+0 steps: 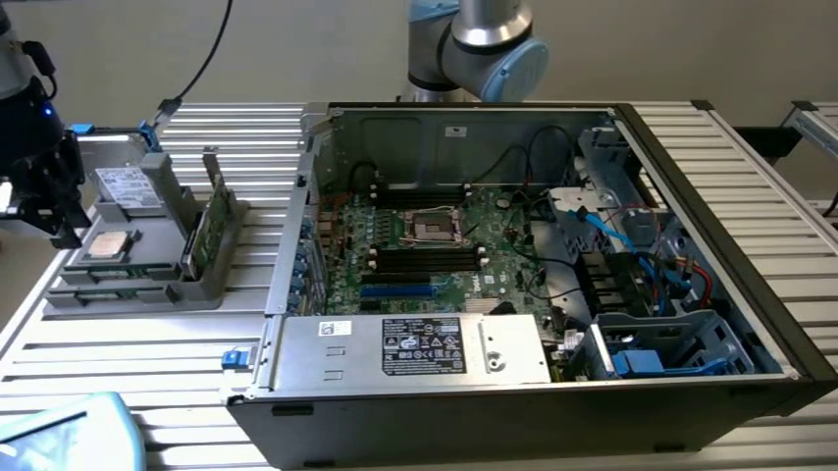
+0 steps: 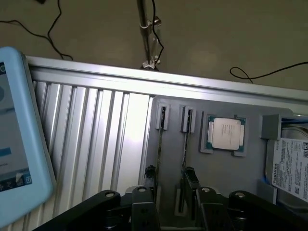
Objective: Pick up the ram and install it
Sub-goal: 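Pick up the ram and move it above insertion slot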
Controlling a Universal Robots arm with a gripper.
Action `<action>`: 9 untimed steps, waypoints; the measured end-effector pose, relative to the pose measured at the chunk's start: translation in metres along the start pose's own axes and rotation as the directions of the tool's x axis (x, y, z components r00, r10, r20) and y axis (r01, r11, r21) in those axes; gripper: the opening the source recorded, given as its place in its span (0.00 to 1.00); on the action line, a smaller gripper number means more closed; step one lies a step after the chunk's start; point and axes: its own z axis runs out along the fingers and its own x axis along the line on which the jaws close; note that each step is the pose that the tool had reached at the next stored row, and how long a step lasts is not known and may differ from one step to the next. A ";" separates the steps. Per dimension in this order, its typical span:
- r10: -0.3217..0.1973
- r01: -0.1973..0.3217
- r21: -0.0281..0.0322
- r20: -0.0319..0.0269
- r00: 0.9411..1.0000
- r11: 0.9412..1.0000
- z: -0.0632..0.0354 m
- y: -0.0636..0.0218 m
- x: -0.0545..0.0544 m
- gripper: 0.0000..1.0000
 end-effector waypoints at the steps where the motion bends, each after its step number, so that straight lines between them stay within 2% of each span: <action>1: 0.000 0.000 0.000 0.000 1.000 1.000 0.0019 0.0005 0.000 0.37; 9: -0.004 0.004 0.002 -0.001 1.000 1.000 0.0153 0.0011 0.001 0.37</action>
